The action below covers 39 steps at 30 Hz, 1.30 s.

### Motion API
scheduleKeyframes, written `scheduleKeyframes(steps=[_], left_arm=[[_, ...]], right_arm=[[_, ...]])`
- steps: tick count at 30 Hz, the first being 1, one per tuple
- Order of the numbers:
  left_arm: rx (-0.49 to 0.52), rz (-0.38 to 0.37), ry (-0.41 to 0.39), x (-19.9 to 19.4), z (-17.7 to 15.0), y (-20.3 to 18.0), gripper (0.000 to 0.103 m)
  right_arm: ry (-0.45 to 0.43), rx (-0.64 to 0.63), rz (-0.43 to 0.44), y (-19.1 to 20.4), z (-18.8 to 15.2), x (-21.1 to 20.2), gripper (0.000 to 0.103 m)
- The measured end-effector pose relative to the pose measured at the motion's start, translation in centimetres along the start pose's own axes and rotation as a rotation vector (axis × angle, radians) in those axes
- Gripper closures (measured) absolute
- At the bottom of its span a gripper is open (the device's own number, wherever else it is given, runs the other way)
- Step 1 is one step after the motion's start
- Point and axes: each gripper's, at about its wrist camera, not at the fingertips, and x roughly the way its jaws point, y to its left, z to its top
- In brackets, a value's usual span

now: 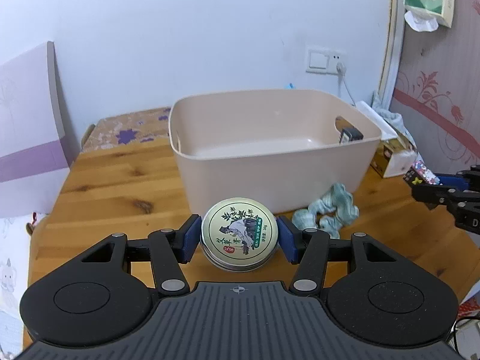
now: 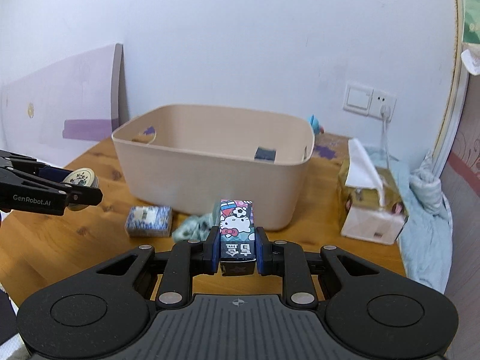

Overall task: Organize objects
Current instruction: 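Carry the round tin and cartoon box over the bin with both tools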

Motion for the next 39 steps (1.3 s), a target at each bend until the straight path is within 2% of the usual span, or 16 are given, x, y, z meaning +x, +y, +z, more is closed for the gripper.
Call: scheduleKeyframes(steps=[10,23,28,39], left_arm=[[0.006,0.011,-0.065,-0.3,2.8,0.2,0.047],[0.039,0.01,-0.115,0.9,6.2,-0.1,0.047],[0.066,0.028,-0.135,2.0,7.7,-0.5,0.047],[0.135,0.059,-0.104,6.7,10.2,-2.1,0.047]], right_arm=[[-0.07,0.004,-0.028,-1.0,2.2,-0.4,0.081],[-0.137,0.046,0.003,-1.3,5.3,0.3,0.081],[-0.155,0.042,-0.001,-1.4,6.7,1.0,0.081],[-0.138,-0.021,-0.02,-0.8,8.7,3.4,0.081]])
